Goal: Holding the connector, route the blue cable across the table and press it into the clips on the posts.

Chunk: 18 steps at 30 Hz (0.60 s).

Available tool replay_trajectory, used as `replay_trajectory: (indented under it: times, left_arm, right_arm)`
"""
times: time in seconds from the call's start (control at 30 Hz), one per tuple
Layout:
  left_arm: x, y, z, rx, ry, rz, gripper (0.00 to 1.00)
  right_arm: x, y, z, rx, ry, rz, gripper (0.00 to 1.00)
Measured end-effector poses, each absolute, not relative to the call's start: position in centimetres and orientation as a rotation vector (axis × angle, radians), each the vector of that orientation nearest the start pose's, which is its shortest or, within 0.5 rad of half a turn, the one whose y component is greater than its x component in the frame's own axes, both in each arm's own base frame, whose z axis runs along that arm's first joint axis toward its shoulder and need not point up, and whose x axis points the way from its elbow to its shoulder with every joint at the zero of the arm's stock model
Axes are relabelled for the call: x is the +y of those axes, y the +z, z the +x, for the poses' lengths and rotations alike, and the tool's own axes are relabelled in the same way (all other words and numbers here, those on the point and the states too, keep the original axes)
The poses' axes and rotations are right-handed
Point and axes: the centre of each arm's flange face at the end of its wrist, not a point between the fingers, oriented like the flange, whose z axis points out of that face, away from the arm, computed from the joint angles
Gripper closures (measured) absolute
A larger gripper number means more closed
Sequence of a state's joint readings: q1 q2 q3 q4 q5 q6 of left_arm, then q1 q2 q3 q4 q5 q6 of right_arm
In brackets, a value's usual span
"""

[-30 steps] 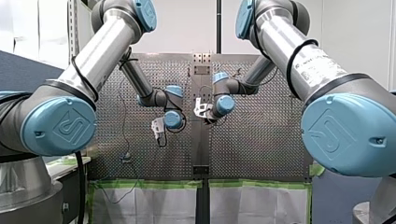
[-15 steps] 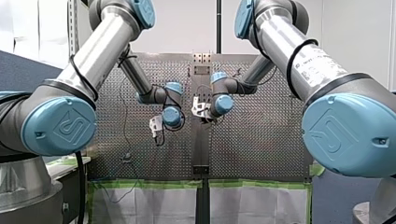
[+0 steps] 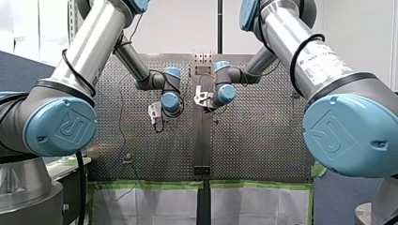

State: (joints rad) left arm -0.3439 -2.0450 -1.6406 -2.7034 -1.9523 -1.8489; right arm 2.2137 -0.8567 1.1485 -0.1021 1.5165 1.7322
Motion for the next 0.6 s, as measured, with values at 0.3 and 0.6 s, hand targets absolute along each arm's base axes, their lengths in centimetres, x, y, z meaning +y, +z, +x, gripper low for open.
replay_trajectory:
  times: [0.3,0.6]
  left_arm:
    - [-29.7,25.8,53.5,1.632,-0.155,-0.223,0.98]
    - [-29.4,27.6,51.1,1.635,-0.155,-0.204,0.98]
  right_arm:
    - [-49.1,30.7,53.9,1.398,-2.23,-2.445,1.0]
    - [-47.4,33.2,51.4,1.436,-2.176,-2.466,1.0]
